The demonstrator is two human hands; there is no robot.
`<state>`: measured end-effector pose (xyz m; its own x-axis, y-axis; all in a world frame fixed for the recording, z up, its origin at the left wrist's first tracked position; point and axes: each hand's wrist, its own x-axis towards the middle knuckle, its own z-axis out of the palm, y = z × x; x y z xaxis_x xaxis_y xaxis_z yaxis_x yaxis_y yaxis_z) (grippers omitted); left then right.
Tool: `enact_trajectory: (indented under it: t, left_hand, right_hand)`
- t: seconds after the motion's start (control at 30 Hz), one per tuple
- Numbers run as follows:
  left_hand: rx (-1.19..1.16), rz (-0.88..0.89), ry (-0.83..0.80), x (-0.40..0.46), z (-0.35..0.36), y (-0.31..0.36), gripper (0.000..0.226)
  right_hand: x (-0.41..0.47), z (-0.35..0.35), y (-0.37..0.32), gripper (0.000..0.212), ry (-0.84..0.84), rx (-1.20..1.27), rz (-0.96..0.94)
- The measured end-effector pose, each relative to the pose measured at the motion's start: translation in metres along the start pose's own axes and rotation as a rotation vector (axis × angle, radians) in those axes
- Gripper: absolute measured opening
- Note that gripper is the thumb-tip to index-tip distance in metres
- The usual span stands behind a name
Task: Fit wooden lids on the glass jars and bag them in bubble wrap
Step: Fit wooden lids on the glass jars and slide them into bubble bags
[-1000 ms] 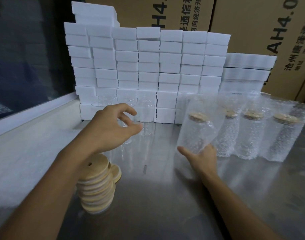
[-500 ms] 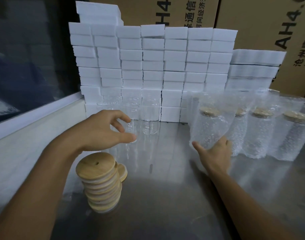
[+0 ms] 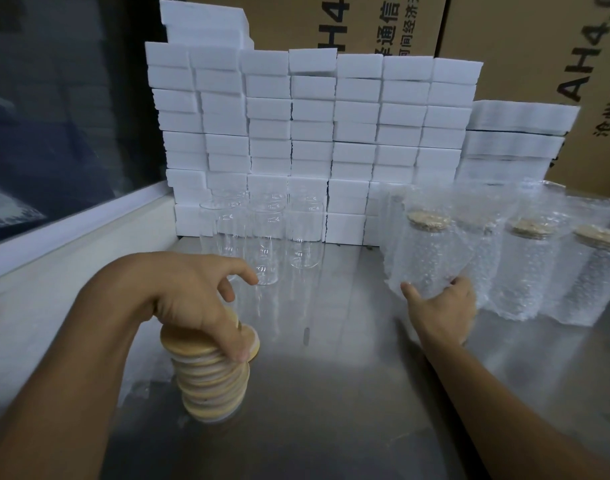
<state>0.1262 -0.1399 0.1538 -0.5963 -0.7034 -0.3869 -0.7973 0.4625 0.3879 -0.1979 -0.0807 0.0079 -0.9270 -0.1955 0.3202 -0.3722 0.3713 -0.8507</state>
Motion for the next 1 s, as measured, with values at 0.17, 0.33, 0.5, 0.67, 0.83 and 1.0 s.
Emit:
enact_trajectory:
  t: [0.17, 0.33, 0.5, 0.67, 0.83, 1.0]
  left_hand:
    - [0.008, 0.008, 0.011, 0.003, -0.001, -0.001, 0.085]
    - [-0.119, 0.049, 0.135, 0.010, -0.003, -0.007, 0.075]
    - [-0.263, 0.012, 0.500, 0.023, -0.006, -0.021, 0.067]
    - [-0.497, 0.039, 0.747, 0.031, -0.006, -0.028, 0.039]
    - [-0.679, -0.038, 0.862, 0.042, 0.000, -0.045, 0.026]
    - [-0.787, -0.033, 0.907, 0.049, 0.000, -0.055, 0.021]
  right_hand:
    - [-0.007, -0.004, 0.002, 0.059, 0.102, 0.136, 0.037]
    - [-0.020, 0.001, 0.002, 0.017, -0.060, 0.127, -0.051]
    - [-0.052, 0.018, -0.018, 0.023, -0.397, 0.048, -0.354]
    - [-0.084, 0.054, -0.047, 0.033, -0.626, 0.096, -0.428]
    - [-0.100, 0.098, -0.077, 0.083, -0.636, 0.268, -0.312]
    - [-0.095, 0.134, -0.093, 0.098, -0.671, 0.260, -0.291]
